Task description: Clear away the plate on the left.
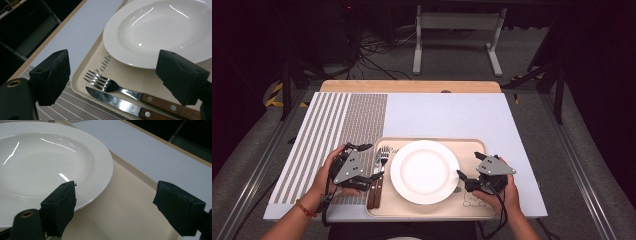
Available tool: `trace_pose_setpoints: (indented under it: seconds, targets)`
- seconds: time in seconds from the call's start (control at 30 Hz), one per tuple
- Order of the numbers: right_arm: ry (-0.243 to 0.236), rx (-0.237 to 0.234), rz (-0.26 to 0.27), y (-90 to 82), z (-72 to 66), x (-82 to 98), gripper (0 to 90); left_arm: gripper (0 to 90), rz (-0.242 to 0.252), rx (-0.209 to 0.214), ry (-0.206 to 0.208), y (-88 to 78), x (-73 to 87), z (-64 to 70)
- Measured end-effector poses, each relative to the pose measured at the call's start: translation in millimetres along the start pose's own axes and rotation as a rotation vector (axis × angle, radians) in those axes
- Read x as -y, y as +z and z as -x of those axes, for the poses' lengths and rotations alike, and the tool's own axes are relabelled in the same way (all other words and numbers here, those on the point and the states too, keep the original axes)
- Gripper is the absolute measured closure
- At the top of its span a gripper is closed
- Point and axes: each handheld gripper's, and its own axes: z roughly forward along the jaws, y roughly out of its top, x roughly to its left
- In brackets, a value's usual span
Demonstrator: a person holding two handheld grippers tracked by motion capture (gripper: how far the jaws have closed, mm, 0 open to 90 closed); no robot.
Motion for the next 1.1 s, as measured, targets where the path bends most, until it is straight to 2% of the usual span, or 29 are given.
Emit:
trace_pose_setpoints:
  seconds: [0.03, 0.13, 0.3, 0.43, 0.87, 1.1]
  targets:
    - [-0.002, -0.002, 0.001, -0.1, -0.2, -0.1, 17.9, 13.5, 0.010, 0.006, -0.019, -0.3, 1.0, -1.7]
    - [-0.008, -0.008, 0.003, -0.1, -1.2, -0.6, 17.9, 13.2, 0.018, 0.003, -0.040, -0.8, 2.9, -5.4]
    - [-0.022, -0.017, 0.007, -0.4, -3.6, -1.3, 17.9, 13.1, 0.020, -0.006, -0.065, -4.5, 5.5, -10.8]
    - [-0.027, -0.024, 0.011, -0.2, -4.5, -1.8, 17.9, 13.2, 0.029, -0.029, -0.077, -10.3, 8.9, -15.5]
    - [-0.023, -0.012, 0.021, -3.0, -3.0, -1.0, 17.9, 13.1, 0.022, -0.071, -0.073, -27.3, 16.2, -22.2]
    - [-0.027, -0.009, 0.016, -3.6, -3.9, -0.4, 17.9, 12.5, 0.010, -0.098, -0.061, -45.2, 25.7, -20.2]
